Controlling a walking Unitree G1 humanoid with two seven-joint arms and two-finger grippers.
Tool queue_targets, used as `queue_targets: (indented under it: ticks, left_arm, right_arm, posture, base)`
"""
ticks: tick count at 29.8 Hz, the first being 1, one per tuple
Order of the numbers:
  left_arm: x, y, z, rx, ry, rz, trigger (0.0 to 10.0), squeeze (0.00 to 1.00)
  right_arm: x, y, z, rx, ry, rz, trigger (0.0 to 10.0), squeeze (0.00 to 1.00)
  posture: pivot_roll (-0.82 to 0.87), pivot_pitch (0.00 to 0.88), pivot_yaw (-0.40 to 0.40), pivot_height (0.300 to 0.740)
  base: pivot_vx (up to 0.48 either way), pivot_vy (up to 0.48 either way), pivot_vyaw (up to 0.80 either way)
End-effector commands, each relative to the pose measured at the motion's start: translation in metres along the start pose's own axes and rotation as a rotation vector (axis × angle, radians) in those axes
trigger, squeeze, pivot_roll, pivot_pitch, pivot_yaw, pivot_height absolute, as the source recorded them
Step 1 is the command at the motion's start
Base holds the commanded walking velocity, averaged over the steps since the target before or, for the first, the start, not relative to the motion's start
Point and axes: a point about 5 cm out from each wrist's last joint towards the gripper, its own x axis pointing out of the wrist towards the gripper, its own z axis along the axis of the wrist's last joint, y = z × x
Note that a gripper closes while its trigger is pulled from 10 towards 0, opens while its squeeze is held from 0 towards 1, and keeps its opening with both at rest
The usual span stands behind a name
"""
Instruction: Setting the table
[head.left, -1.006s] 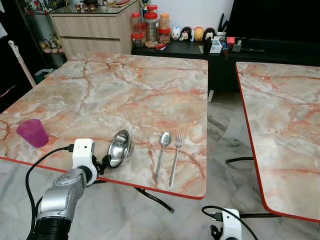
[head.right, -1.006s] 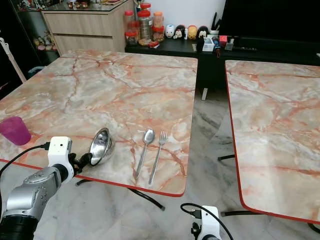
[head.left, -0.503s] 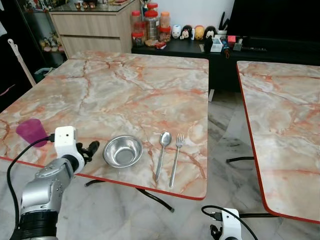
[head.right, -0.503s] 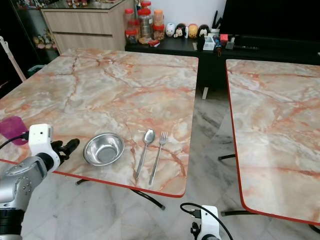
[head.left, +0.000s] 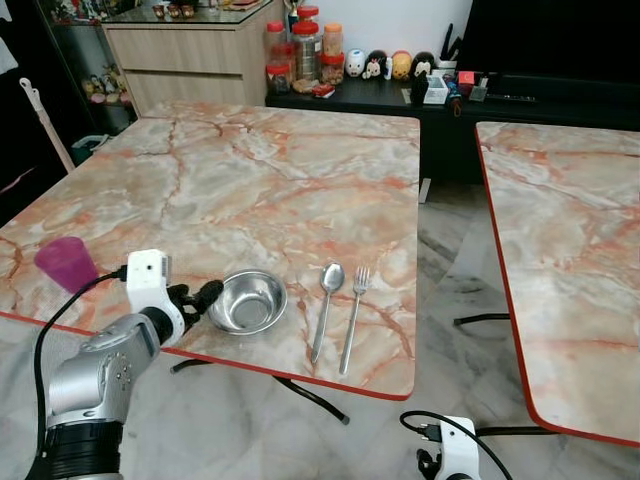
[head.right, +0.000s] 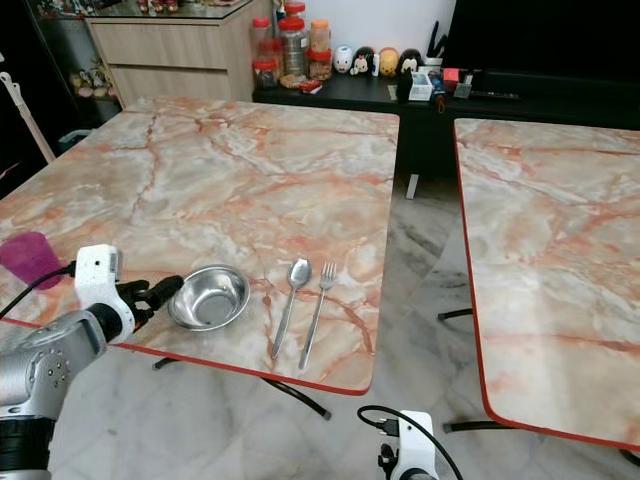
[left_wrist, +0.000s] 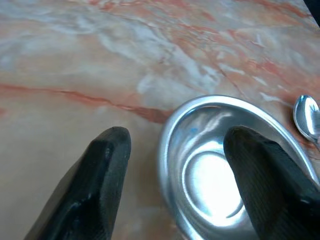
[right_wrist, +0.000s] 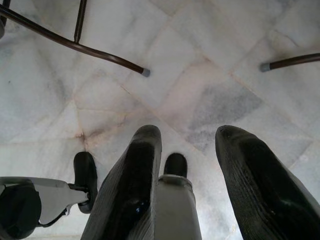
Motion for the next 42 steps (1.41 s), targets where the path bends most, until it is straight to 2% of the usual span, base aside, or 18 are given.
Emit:
queue_targets:
  ticks: [1, 10, 19, 30, 37, 42]
  left_arm:
    - [0.001, -0.006, 0.004, 0.025, 0.004, -0.025, 10.0, 0.00]
    - [0.002, -0.008, -0.001, 0.043, 0.044, -0.029, 10.0, 0.00]
    - [0.003, -0.010, -0.008, 0.116, 0.108, -0.048, 10.0, 0.00]
    - [0.004, -0.012, -0.010, 0.141, 0.132, -0.066, 10.0, 0.00]
    - [0.002, -0.018, -0.015, 0.179, 0.191, -0.116, 10.0, 0.00]
    - [0.004, -0.019, -0.019, 0.190, 0.206, -0.102, 10.0, 0.00]
  right_arm:
    - [0.000, 0.001, 0.002, 0.016, -0.009, -0.002, 10.0, 0.00]
    - [0.000, 0.001, 0.001, 0.023, -0.008, -0.006, 10.0, 0.00]
    - [0.000, 0.002, -0.001, 0.023, -0.004, -0.001, 10.0, 0.00]
    - [0.000, 0.004, -0.001, 0.023, -0.001, 0.006, 10.0, 0.00]
    - [0.000, 0.005, -0.001, 0.026, 0.000, 0.009, 10.0, 0.00]
    - [0.000, 0.005, -0.001, 0.025, -0.001, 0.011, 10.0, 0.00]
  posture:
    - [0.09, 0.000, 0.034, 0.732]
    - [0.08, 0.000, 0.041, 0.732]
    - [0.08, 0.000, 0.048, 0.732]
    - [0.08, 0.000, 0.051, 0.732]
    - [0.09, 0.000, 0.052, 0.732]
    - [0.08, 0.000, 0.055, 0.732]
  base:
    - [0.000, 0.000, 0.00]
    - [0.000, 0.000, 0.00]
    - [0.000, 0.000, 0.00]
    - [0.000, 0.000, 0.00]
    - [0.000, 0.000, 0.00]
    - [0.000, 0.000, 0.00]
